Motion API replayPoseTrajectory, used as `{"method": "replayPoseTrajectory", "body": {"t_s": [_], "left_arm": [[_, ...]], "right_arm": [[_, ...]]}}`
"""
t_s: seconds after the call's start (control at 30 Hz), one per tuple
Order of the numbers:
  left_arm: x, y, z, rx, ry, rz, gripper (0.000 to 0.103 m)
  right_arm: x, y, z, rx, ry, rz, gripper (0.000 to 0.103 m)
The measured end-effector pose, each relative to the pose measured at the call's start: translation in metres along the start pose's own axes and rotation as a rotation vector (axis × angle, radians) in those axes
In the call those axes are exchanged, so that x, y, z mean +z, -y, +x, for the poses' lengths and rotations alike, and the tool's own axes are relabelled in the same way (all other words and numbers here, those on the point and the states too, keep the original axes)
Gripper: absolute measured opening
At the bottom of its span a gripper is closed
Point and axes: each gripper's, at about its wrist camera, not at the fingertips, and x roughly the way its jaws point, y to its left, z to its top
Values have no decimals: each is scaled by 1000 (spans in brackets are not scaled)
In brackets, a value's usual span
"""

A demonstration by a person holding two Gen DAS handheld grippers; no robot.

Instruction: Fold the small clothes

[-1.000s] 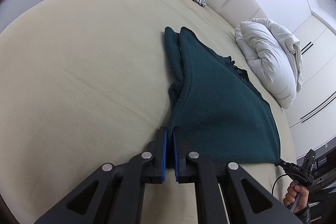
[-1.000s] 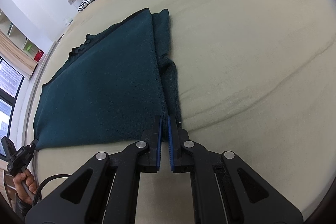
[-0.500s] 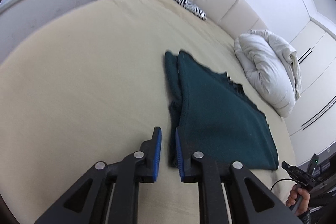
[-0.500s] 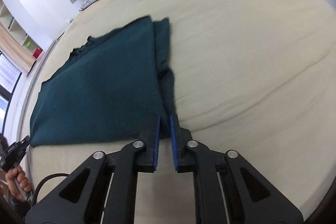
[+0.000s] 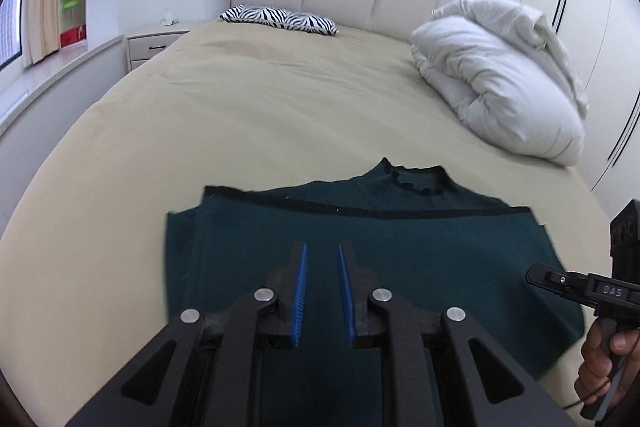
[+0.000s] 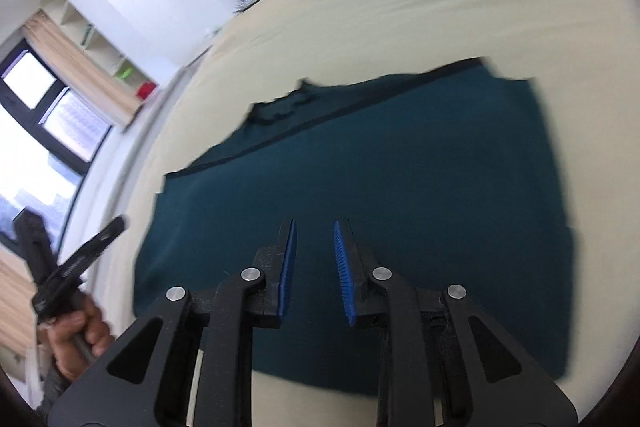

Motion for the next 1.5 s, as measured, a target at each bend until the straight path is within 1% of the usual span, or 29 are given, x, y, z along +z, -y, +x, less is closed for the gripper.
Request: {"method": "replayPoseTrajectory", "body": {"t_s": [0.03, 0.07, 0.13, 0.17, 0.23, 0.27, 0.3, 0.33, 0.37, 0.43, 0.47, 0.57, 0.6, 0.63, 0.67, 0.73, 0.8, 0.9, 0.93, 0.97, 1.03, 1.07, 1.13, 1.2, 1.23, 1.27, 1.3, 1.37, 1.5], "left_arm": [[1, 1, 13, 22, -19, 3, 18], [0, -1, 22, 37, -31, 0, 18], [-5, -9, 40, 69, -62, 0, 18], [-11, -18, 45, 65, -69, -15, 18], [-21, -39, 44, -39, -27, -96, 18], [-23, -48, 43, -76, -21, -139, 17], [-23, -54, 43, -95, -20, -169, 14], [-23, -59, 44, -107, -21, -192, 12], [-23, -59, 45, -113, -23, -196, 12], [-23, -58, 45, -107, -25, -186, 12], [-23, -57, 44, -102, -25, -182, 12], [-24, -59, 39, -84, -26, -186, 12], [-25, -59, 35, -72, -25, -186, 12], [-26, -60, 33, -64, -21, -186, 12], [-29, -60, 33, -69, -16, -193, 12], [-32, -64, 38, -92, -15, -228, 12], [-32, -69, 39, -114, -13, -255, 12], [-33, -71, 42, -131, -19, -264, 12], [-33, -72, 43, -132, -21, -264, 12], [-33, -72, 43, -132, -21, -264, 12], [-35, -73, 44, -129, -18, -265, 11], [-36, -73, 44, -129, -14, -267, 11], [-38, -78, 44, -136, -13, -283, 9], [-39, -83, 45, -154, -13, -305, 7], [-39, -86, 46, -163, -14, -318, 7], [-40, -88, 46, -171, -13, -325, 7], [-40, -88, 47, -176, -12, -328, 7], [-41, -89, 47, -181, -10, -331, 7], [-41, -91, 46, -180, -12, -334, 6]], "right_arm": [[5, -1, 16, 13, -15, 19, 28], [8, 3, 28, 29, -31, 36, 30], [14, 17, 49, 38, -38, 78, 29], [15, 27, 53, 61, -23, 99, 28], [15, 49, 51, 147, 24, 159, 25], [12, 64, 46, 188, 59, 194, 25], [9, 76, 41, 213, 90, 218, 24], [6, 88, 35, 215, 122, 240, 23], [2, 104, 25, 204, 169, 278, 15], [-3, 130, 12, 219, 221, 358, 9], [-5, 140, 4, 227, 247, 394, 9], [-10, 156, -20, 150, 318, 417, 9], [-13, 162, -28, 98, 337, 440, 14], [-16, 167, -34, 67, 351, 475, 15], [-19, 172, -41, 62, 369, 508, 16], [-18, 168, -51, 23, 395, 512, 19], [-8, 146, -50, 15, 381, 451, 19], [20, 84, -30, 3, 335, 269, 19], [30, 60, -16, 16, 308, 210, 22], [39, 42, -1, 34, 277, 171, 36], [53, 9, 39, 71, 198, 111, 54], [58, -2, 59, 85, 170, 86, 54], [67, -14, 101, 71, 107, 78, 54], [70, -8, 129, 96, 63, 127, 54], [73, 1, 141, 86, 45, 158, 52], [75, 13, 147, 73, 60, 188, 47], [70, 28, 141, 85, 76, 209, 43], [73, 60, 133, 113, 113, 272, 31], [72, 113, 95, 81, 213, 371, 31]]}}
